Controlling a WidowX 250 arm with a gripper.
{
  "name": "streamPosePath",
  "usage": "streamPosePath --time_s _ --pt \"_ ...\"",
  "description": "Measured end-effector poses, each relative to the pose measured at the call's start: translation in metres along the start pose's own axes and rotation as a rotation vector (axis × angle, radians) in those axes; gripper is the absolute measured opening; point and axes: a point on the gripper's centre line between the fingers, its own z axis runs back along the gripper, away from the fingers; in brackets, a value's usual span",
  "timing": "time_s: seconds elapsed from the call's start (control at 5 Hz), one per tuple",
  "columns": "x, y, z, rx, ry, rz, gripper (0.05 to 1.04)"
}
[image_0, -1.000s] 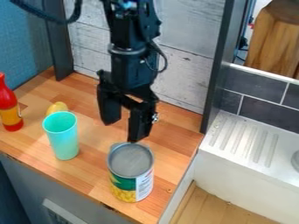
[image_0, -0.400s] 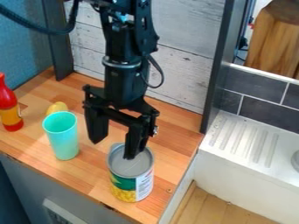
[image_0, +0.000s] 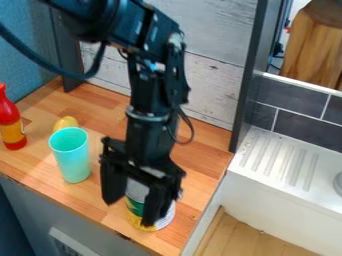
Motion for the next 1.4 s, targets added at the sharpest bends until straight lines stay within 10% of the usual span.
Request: streamPosePath --time_s 0.4,1.4 --pt "0.0 -0.008 -0.045 0.06 0.14 -0.048 1.001" --pt "0.095 0.042 -0.008 0.0 0.047 0.033 1.001"
